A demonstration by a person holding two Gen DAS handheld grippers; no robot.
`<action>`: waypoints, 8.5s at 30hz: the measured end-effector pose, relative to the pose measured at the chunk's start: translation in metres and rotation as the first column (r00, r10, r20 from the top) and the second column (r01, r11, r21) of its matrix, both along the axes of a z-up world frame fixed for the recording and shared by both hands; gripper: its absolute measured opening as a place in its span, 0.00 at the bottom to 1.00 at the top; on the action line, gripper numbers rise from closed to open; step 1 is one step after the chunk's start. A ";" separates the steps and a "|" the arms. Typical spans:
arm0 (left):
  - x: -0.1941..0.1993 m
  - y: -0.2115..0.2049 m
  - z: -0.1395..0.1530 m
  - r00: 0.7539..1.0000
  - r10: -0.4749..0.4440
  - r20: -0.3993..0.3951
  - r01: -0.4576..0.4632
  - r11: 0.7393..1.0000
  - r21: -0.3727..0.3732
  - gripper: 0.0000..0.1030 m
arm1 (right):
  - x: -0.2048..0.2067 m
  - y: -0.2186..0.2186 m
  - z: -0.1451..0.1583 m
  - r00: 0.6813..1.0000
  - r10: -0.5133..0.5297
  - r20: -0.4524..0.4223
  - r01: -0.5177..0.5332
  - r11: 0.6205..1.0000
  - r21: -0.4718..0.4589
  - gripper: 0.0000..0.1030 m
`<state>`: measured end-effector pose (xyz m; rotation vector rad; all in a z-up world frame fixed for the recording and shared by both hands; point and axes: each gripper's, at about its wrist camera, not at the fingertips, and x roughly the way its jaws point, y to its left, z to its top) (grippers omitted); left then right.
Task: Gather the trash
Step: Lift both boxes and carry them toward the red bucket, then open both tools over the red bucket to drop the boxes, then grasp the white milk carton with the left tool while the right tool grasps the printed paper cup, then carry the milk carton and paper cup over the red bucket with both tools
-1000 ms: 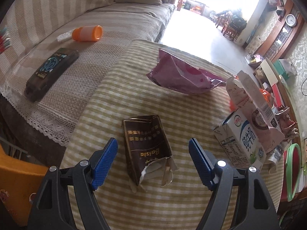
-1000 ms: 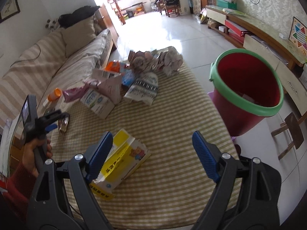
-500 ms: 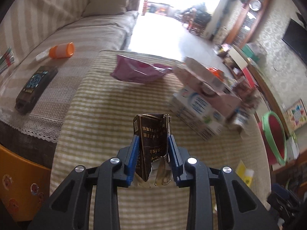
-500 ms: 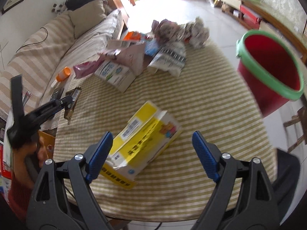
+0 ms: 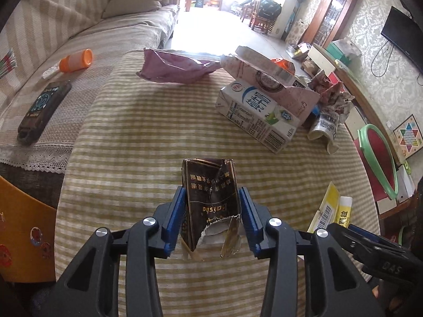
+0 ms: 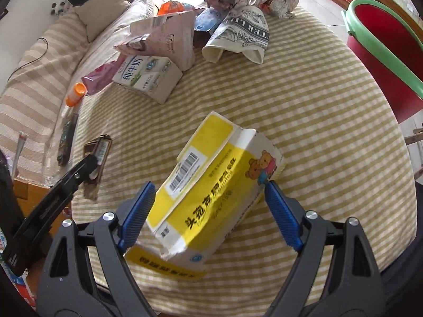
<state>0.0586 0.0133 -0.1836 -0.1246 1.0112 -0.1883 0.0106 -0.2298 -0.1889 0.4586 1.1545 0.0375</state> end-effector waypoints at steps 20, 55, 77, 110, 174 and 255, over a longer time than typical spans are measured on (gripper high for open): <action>-0.001 0.004 -0.018 0.999 0.017 -0.044 -0.016 1.000 0.023 0.57 | 0.015 0.020 0.003 0.993 0.112 0.022 -0.110 0.991 -0.081 0.78; -0.015 -0.058 0.108 0.965 -0.085 0.249 0.096 0.995 -0.034 0.13 | -0.017 -0.060 0.106 0.916 -0.012 0.401 0.053 0.994 -0.093 0.38; -0.010 -0.160 0.132 0.933 -0.222 0.282 0.245 0.968 -0.050 0.13 | -0.041 -0.155 0.130 0.865 -0.152 0.479 0.223 0.970 -0.095 0.38; 0.052 -0.420 0.084 0.817 -0.547 0.185 0.572 0.810 -0.131 0.14 | -0.056 -0.367 0.083 0.770 -0.480 0.421 0.558 0.826 -0.079 0.39; 0.055 -0.021 -0.007 0.993 0.027 -0.113 -0.041 0.992 -0.119 0.52 | 0.108 -0.082 0.034 0.974 -0.029 0.225 0.046 0.997 -0.070 0.72; -0.001 -0.155 0.162 0.917 -0.143 0.371 0.161 0.987 -0.017 0.51 | -0.044 -0.160 0.153 0.844 -0.117 0.523 0.251 0.949 -0.193 0.56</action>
